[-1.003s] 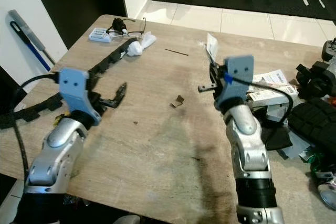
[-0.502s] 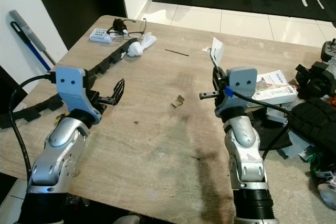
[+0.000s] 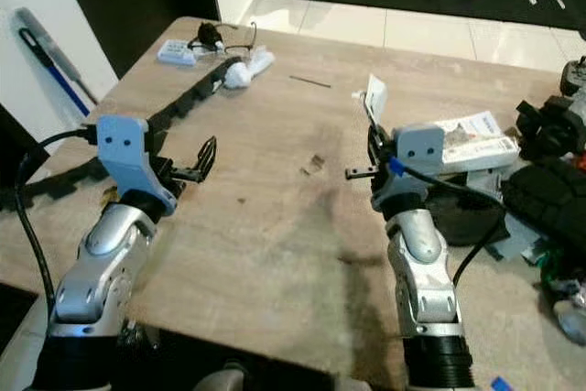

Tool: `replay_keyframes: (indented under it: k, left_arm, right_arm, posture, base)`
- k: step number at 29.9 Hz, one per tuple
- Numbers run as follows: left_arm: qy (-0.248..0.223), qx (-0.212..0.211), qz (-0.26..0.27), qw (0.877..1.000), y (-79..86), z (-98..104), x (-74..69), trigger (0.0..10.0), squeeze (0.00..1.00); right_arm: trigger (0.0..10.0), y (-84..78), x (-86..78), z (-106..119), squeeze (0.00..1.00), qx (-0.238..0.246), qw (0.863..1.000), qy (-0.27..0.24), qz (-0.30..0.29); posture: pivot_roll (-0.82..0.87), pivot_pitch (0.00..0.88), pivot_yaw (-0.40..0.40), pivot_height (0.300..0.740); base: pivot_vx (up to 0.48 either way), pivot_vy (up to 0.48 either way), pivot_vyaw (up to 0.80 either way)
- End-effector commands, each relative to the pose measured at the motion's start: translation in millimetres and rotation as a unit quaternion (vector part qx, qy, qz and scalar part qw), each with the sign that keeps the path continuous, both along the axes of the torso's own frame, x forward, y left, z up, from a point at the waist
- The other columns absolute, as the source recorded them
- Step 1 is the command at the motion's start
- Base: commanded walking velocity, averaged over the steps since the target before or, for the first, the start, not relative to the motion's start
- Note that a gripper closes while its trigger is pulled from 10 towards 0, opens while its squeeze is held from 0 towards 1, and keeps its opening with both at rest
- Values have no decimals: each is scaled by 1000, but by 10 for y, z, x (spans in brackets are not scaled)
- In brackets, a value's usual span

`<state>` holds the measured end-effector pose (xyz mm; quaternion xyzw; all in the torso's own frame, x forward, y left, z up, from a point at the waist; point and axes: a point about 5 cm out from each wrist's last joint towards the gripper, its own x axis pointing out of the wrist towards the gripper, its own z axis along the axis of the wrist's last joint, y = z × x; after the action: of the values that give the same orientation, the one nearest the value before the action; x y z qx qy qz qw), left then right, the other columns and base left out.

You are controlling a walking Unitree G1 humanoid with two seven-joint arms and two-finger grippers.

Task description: Picking trash to rubbish bin

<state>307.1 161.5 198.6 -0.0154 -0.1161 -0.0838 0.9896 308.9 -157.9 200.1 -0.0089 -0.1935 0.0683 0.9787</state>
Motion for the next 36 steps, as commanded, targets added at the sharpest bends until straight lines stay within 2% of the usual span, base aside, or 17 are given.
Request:
replay_keyframes:
  k: [1, 11, 30, 36]
  left_arm:
    - [4, 1, -1, 1000, -7, -20, -21, 10000, 0]
    - [1, 9, -9, 1000, -31, -1, -10, 10000, 0]
    - [27, 30, -56, 998, -153, -58, 22, 10000, 0]
    - [29, 54, -51, 997, -149, -81, 29, 10000, 0]
  right_arm:
    - [10000, -3, -11, -70, 0, -6, 1000, 9, -1]
    - [10000, 4, -9, -48, 0, -3, 1000, 5, -4]
    - [10000, 17, -16, -83, 0, 15, 1000, 10, -14]
    - [10000, 13, -29, -103, 0, 16, 1000, 13, -16]
  posture:
    - [30, 170, 18, 740]
    - [31, 150, 17, 740]
    - [31, 141, 31, 740]
    - [31, 146, 38, 740]
  base:
    - [-352, 0, 0]
    - [-323, 0, 0]
    - [0, 0, 0]
    - [0, -160, 0]
